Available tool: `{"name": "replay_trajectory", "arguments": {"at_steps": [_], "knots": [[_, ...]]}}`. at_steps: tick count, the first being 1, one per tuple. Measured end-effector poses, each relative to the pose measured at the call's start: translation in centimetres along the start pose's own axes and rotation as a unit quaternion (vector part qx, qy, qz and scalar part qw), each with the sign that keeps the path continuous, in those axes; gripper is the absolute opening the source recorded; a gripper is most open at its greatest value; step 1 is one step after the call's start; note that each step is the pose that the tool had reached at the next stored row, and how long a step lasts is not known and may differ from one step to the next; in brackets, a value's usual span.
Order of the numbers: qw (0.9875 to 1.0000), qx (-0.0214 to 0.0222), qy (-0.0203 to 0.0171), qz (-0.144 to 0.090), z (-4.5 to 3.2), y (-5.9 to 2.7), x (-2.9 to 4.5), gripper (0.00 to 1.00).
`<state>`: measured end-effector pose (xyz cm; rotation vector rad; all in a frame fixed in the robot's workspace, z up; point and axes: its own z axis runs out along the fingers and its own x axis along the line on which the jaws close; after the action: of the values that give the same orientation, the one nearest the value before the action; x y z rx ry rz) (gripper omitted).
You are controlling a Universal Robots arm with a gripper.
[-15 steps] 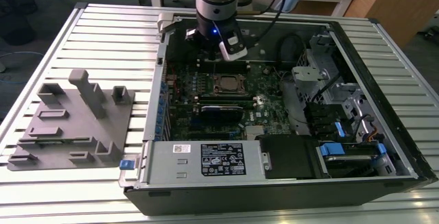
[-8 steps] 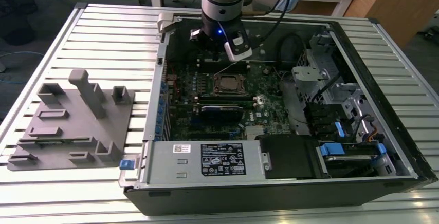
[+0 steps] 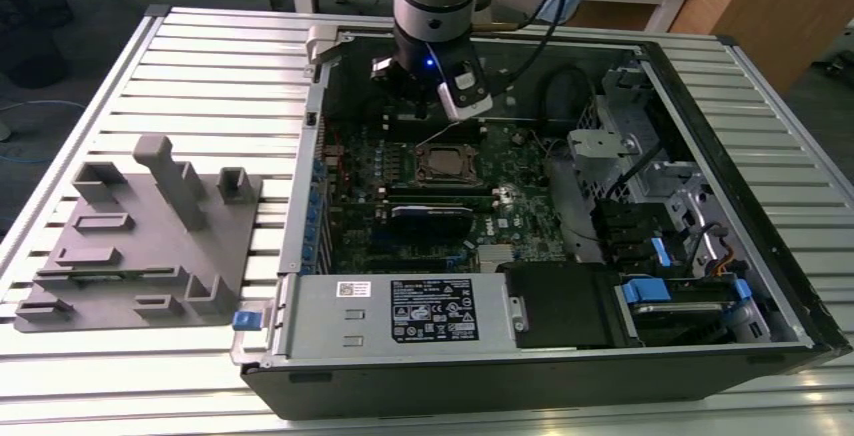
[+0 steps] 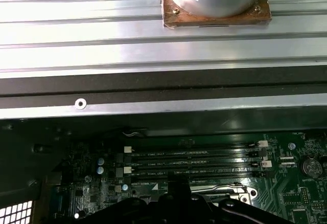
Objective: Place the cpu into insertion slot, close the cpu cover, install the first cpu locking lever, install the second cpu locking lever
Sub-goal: 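Install the first cpu locking lever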
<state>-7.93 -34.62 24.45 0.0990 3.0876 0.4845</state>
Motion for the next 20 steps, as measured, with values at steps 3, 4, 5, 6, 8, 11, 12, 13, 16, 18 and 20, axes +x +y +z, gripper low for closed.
{"name": "replay_trajectory", "arguments": {"at_steps": [3, 4, 5, 6, 8, 11, 12, 13, 16, 18, 20], "knots": [[0.9999, 0.0106, -0.0008, 0.000, 0.14, -0.02, -0.28, 0.10], [0.9999, 0.0126, -0.0011, 0.000, 0.23, -0.04, -0.41, 0.10], [0.9999, 0.0132, -0.0012, 0.000, 0.33, -0.07, -0.58, 0.10], [0.9999, 0.0133, -0.0012, 0.001, 0.43, -0.08, -0.77, 0.10], [0.9999, 0.0133, -0.0012, 0.001, 0.62, -0.12, -1.17, 0.10], [0.9999, 0.0134, -0.0012, 0.001, 0.91, -0.17, -1.78, 0.10], [0.9999, 0.0134, -0.0012, 0.001, 1.01, -0.19, -1.99, 0.10], [0.9999, 0.0132, -0.0012, 0.001, 1.12, -0.21, -2.17, 0.10], [0.9999, 0.0112, -0.0011, 0.001, 1.43, -0.29, -2.51, 0.10], [1.0000, 0.0073, -0.0008, 0.001, 1.57, -0.34, -2.55, 0.10], [1.0000, 0.0035, -0.0006, 0.001, 1.63, -0.35, -2.55, 0.10]]}}
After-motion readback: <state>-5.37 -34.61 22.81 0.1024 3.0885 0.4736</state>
